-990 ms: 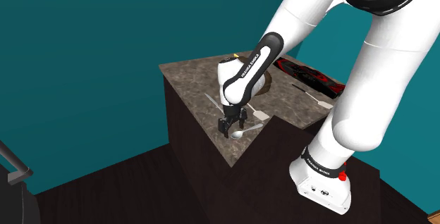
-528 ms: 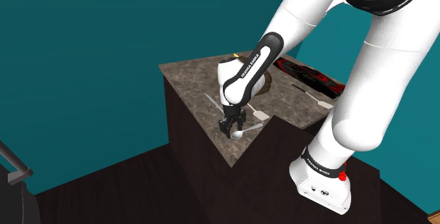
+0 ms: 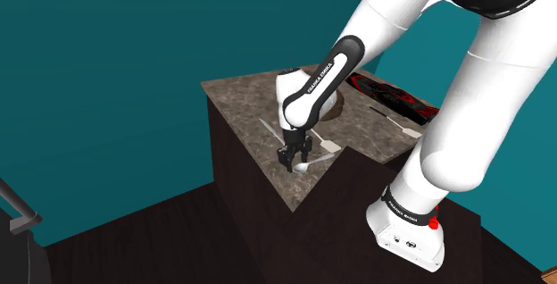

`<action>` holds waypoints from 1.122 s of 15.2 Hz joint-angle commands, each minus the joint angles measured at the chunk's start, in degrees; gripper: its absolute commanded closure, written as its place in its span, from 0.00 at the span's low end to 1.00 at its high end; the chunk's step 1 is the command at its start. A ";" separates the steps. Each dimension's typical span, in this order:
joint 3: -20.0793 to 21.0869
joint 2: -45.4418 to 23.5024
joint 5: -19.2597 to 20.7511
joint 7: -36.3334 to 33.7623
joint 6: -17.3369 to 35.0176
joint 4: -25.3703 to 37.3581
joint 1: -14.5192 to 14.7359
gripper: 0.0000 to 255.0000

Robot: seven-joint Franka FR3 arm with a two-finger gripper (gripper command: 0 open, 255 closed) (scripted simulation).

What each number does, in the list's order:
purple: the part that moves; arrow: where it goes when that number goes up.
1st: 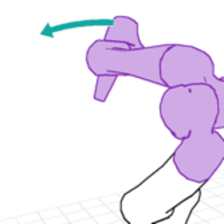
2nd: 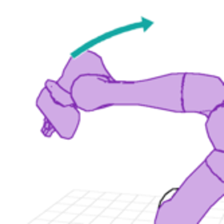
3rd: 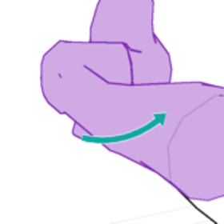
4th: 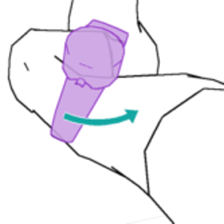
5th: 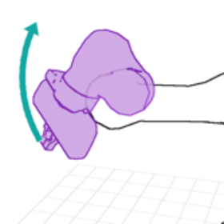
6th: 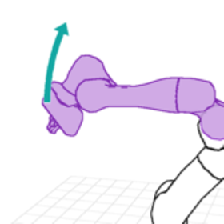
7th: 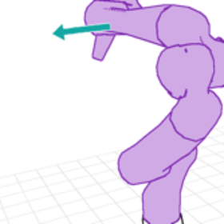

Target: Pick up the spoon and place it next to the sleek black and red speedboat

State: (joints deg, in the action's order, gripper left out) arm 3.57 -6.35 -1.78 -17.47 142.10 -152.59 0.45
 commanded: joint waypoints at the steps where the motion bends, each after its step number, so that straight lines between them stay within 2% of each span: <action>1: 0.06 2.05 -0.15 0.04 -1.82 -0.24 0.00 1.00; 17: 0.02 15.53 -0.71 0.29 -16.66 1.12 0.03 1.00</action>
State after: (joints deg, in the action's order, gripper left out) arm 3.61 8.41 -2.47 -17.19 126.36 -151.58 0.49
